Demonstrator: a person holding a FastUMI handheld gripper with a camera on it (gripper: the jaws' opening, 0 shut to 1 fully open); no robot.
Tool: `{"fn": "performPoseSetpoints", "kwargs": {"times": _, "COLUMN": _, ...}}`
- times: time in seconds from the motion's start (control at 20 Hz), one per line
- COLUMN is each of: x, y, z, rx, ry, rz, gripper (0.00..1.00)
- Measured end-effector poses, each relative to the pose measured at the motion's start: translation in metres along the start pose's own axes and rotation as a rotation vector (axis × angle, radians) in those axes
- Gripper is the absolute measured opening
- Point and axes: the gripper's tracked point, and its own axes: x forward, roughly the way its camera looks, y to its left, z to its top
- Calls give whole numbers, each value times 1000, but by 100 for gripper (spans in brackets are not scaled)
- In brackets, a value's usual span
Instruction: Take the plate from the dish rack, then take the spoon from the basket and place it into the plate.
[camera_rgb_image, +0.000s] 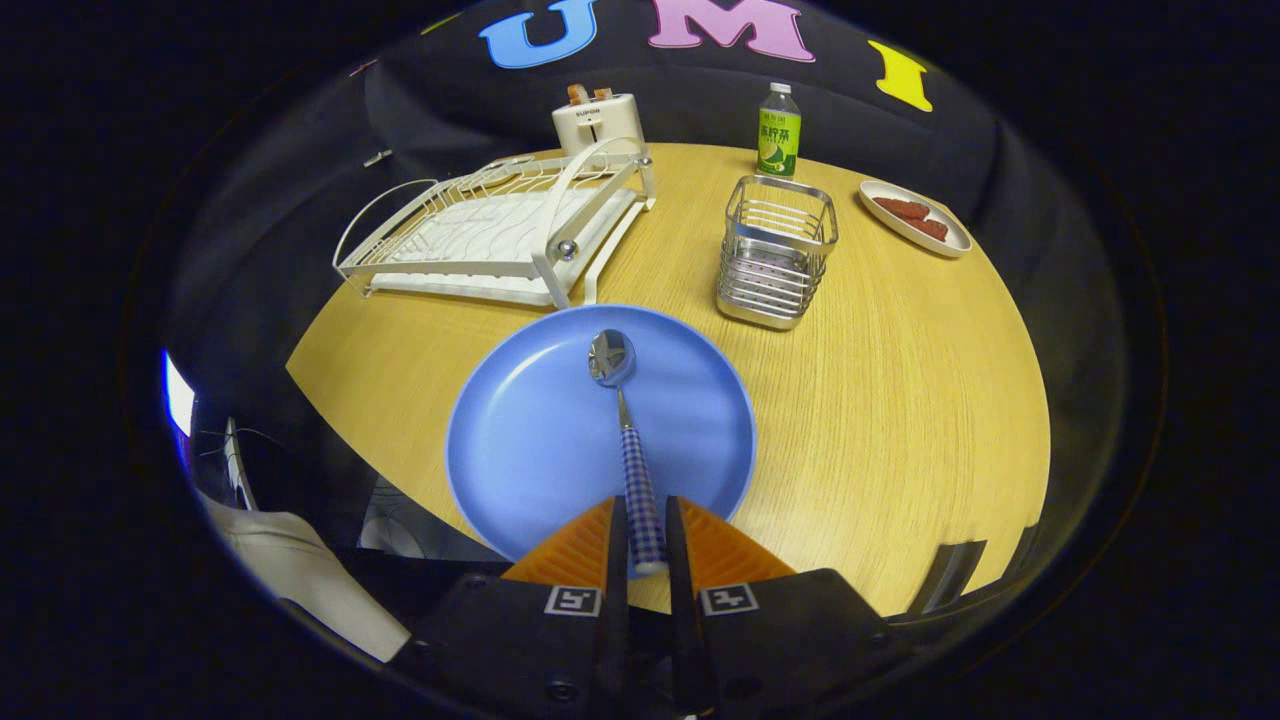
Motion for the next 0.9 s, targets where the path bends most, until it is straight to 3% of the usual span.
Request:
{"fn": "performPoseSetpoints", "kwargs": {"times": 0.1, "x": 1, "y": -2, "z": 5, "rx": 28, "ry": -6, "rz": -11, "gripper": 24}}
{"fn": "performPoseSetpoints", "kwargs": {"times": 0.2, "x": 0, "y": -2, "z": 14, "rx": 45, "ry": -25, "rz": -20, "gripper": 42}}
{"fn": "performPoseSetpoints", "kwargs": {"times": 0.25, "x": 0, "y": -2, "z": 15, "rx": 48, "ry": -29, "rz": -20, "gripper": 60}}
{"fn": "performPoseSetpoints", "kwargs": {"times": 0.35, "x": 1, "y": -1, "z": 17, "rx": 51, "ry": -29, "rz": -14, "gripper": 86}}
{"fn": "performPoseSetpoints", "kwargs": {"times": 0.45, "x": 0, "y": 0, "z": 19, "rx": 58, "ry": -32, "rz": -6, "gripper": 96}}
{"fn": "performPoseSetpoints", "kwargs": {"times": 0.9, "x": -25, "y": -2, "z": 72, "rx": 90, "ry": -144, "rz": 3, "gripper": 99}}
